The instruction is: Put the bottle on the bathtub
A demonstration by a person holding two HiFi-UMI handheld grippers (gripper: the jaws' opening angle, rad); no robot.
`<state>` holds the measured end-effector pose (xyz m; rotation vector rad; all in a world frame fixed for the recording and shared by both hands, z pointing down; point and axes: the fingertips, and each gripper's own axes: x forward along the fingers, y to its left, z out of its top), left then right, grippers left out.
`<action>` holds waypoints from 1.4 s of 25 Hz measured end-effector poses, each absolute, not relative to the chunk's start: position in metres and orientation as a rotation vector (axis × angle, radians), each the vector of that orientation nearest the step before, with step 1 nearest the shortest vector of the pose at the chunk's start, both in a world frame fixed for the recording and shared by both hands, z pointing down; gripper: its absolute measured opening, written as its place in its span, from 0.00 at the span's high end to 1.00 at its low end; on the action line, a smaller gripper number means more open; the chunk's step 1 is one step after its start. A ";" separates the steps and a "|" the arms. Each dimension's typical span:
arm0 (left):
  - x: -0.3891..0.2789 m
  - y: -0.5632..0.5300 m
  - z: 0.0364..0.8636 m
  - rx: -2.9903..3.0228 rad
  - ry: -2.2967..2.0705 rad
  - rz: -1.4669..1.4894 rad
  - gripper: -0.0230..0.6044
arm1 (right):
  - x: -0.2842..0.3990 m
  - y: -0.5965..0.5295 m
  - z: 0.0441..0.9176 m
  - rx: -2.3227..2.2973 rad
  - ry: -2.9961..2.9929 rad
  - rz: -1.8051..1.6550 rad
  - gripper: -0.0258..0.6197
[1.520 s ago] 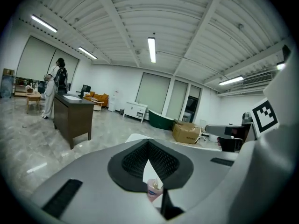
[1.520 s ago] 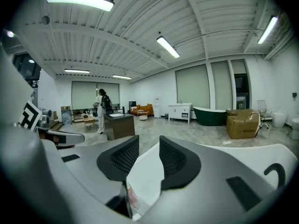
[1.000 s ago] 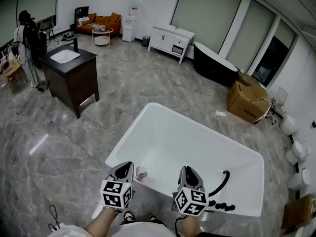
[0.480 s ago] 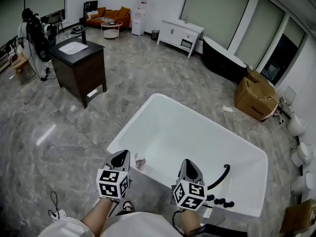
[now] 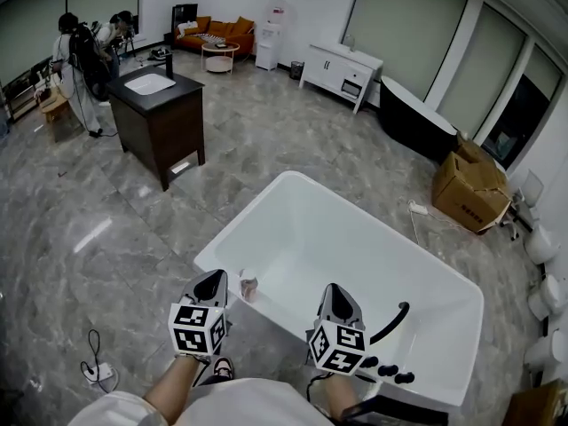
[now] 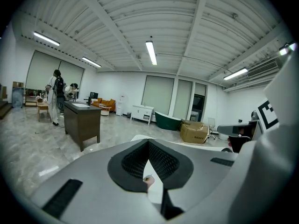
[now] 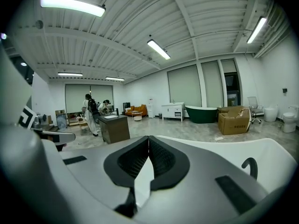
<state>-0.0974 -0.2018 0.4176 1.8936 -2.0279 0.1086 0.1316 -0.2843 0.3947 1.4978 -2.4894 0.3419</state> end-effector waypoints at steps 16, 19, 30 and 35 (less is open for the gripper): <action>-0.109 -0.183 0.421 1.809 -2.101 0.115 0.96 | 0.109 -0.283 0.393 1.369 -2.570 0.374 0.92; -0.112 -0.182 0.421 1.800 -2.105 0.114 0.96 | 0.107 -0.284 0.391 1.362 -2.571 0.360 0.92; -0.122 -0.188 0.428 1.791 -2.098 0.118 0.96 | 0.099 -0.286 0.401 1.348 -2.549 0.365 0.92; -0.122 -0.191 0.431 1.798 -2.088 0.123 0.96 | 0.100 -0.288 0.404 1.359 -2.536 0.374 0.92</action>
